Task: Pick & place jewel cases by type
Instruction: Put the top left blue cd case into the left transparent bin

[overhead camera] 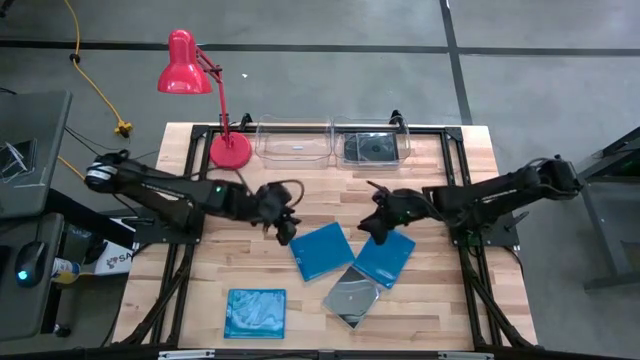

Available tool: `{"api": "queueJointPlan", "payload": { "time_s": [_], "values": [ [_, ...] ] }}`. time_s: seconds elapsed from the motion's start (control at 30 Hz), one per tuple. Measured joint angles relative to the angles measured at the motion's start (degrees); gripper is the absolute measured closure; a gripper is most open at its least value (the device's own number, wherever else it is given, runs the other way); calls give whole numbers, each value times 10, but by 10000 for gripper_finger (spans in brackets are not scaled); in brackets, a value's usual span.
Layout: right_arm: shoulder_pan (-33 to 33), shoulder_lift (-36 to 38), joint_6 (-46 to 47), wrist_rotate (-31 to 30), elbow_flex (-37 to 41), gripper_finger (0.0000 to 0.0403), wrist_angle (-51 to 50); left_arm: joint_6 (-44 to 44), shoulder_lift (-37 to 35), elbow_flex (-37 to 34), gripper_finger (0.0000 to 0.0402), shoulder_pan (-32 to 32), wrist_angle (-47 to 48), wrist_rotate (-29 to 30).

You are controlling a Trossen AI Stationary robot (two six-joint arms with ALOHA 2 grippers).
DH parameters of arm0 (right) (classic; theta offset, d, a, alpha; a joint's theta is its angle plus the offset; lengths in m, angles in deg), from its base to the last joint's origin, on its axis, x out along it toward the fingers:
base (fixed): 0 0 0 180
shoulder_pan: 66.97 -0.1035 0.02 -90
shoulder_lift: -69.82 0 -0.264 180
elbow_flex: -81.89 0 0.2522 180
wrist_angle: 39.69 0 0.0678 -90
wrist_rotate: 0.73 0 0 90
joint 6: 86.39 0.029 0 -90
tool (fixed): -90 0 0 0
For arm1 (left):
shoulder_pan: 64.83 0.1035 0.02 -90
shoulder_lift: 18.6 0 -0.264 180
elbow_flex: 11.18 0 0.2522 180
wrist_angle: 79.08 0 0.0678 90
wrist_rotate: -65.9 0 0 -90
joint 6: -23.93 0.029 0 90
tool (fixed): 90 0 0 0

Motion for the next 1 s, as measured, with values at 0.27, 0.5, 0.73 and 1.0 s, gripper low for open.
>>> {"api": "queueJointPlan", "payload": {
  "time_s": [0.27,0.5,0.73,1.0],
  "values": [
    [26,0,-46,-26,-125,275,-231,-163,21,-1,220,-80,67,57],
    [34,0,-47,-30,-158,275,-333,-318,23,-70,220,-144,27,74],
    [31,0,-47,-30,-158,275,-346,-445,23,-206,220,-184,-203,88],
    [31,-5,-51,-23,-158,272,-329,-532,44,-257,220,-183,-301,81]
  ]
}}
